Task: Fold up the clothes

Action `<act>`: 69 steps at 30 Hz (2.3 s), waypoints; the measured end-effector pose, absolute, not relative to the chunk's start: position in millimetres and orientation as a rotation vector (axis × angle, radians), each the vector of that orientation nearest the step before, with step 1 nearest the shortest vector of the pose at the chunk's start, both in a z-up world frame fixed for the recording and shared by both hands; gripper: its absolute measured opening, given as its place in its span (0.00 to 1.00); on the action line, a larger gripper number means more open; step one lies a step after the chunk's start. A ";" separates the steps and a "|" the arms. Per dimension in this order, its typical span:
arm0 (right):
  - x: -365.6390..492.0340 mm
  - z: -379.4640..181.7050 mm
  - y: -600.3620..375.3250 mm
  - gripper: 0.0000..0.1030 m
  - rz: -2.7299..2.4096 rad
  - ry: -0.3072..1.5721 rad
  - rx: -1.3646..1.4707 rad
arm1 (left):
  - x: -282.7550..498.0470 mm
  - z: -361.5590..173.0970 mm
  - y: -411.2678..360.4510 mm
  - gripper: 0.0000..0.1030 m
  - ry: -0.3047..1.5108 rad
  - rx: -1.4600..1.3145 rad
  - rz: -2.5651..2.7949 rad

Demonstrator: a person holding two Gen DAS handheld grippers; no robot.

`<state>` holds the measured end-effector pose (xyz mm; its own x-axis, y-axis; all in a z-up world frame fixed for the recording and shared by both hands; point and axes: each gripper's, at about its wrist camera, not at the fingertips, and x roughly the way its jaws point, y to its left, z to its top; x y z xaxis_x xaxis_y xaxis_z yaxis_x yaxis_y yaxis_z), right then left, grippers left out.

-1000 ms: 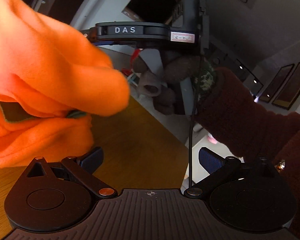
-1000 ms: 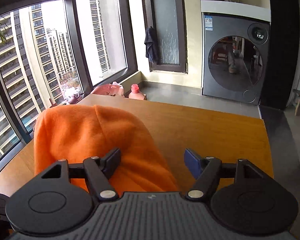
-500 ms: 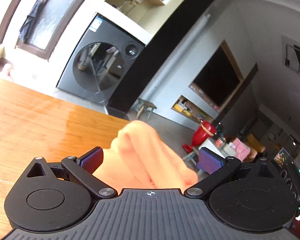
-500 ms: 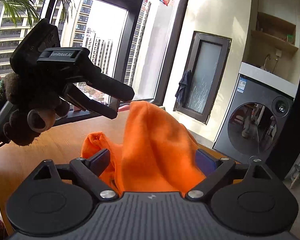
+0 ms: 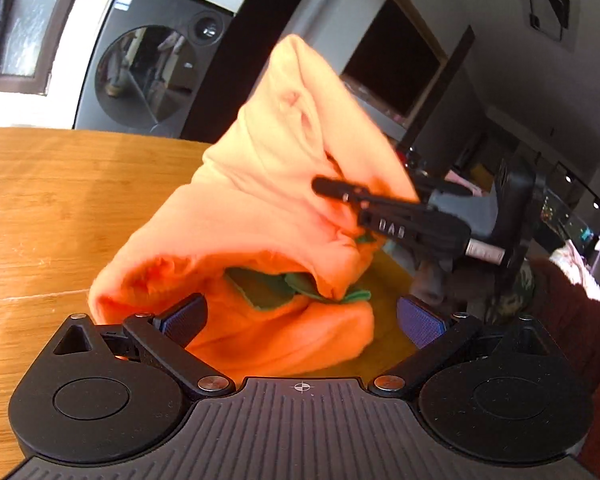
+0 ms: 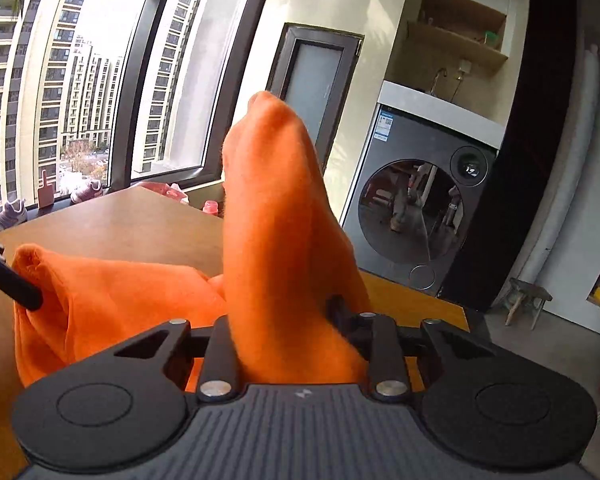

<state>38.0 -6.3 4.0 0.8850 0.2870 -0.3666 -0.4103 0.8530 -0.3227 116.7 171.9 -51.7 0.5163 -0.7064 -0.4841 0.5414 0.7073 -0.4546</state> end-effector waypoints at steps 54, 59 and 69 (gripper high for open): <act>52.2 4.6 -10.9 1.00 0.710 0.627 -0.193 | 147.6 -74.7 217.3 1.00 0.738 -0.662 -0.555; 60.7 16.6 -31.8 1.00 0.508 0.496 -0.191 | 148.7 -64.7 203.0 1.00 0.739 -0.583 -0.526; 80.3 -22.9 -41.7 1.00 0.435 0.565 -0.178 | 129.4 -40.2 156.0 1.00 0.733 -0.255 -0.446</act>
<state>80.3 -41.7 -22.9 0.7574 0.3485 -0.5522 -0.4445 0.8947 -0.0450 129.4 156.0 -40.2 0.6560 -0.4761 -0.5857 0.3015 0.8767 -0.3749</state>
